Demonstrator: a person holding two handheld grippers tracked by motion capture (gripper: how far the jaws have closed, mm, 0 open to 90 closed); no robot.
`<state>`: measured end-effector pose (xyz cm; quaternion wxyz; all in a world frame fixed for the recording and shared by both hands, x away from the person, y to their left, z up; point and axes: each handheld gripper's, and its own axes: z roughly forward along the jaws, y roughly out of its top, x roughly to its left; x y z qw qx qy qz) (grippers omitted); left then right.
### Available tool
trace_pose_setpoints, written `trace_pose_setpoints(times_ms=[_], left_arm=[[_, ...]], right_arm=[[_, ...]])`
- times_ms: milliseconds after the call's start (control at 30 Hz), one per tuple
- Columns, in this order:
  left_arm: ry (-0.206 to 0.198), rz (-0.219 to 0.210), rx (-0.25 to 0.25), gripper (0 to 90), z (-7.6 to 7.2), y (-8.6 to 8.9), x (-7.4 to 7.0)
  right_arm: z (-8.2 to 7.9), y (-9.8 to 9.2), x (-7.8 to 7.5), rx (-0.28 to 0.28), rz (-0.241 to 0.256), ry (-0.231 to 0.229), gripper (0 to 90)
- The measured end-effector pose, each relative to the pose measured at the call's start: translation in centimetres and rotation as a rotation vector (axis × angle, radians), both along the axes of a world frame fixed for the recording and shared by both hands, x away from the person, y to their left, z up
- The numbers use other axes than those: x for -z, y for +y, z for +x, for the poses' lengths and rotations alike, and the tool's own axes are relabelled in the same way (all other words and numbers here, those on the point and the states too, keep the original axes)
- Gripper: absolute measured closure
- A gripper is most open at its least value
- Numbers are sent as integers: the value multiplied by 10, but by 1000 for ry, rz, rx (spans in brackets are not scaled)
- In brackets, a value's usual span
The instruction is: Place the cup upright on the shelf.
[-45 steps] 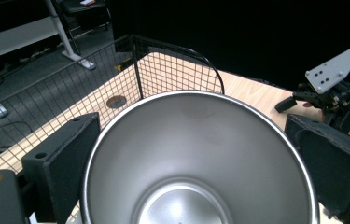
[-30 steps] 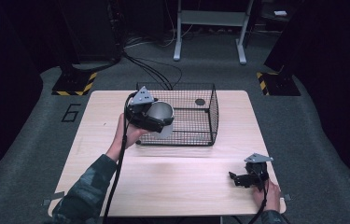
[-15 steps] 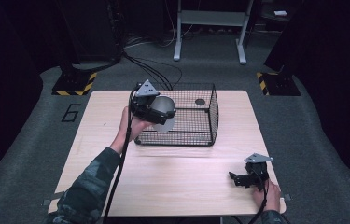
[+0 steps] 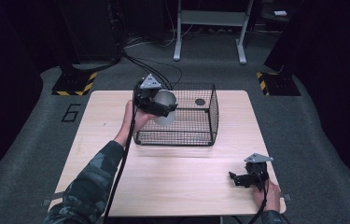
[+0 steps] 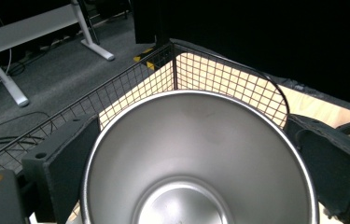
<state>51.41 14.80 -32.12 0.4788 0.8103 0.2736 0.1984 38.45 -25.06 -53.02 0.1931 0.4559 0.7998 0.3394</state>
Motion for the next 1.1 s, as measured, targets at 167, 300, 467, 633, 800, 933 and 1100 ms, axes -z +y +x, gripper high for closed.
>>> trace_pose_setpoints(times_ms=[167,300,467,633,800,933,1100], left_arm=[[6,5,-8,64,7,-4,2],[14,17,-14,64,15,-8,4],[22,26,-30,64,25,-10,8],[53,44,-46,64,35,-13,19],[69,55,-67,64,43,-15,27],[91,56,-88,64,52,-16,36],[107,64,-98,64,57,-20,44]], right_arm=[[0,0,0,-1,0,-1,0],[0,0,0,1,1,-5,0],[0,0,0,-2,0,0,0],[0,0,0,1,4,-1,0],[0,0,0,1,4,0,0],[0,0,0,0,4,0,0],[0,0,0,-4,0,0,0]])
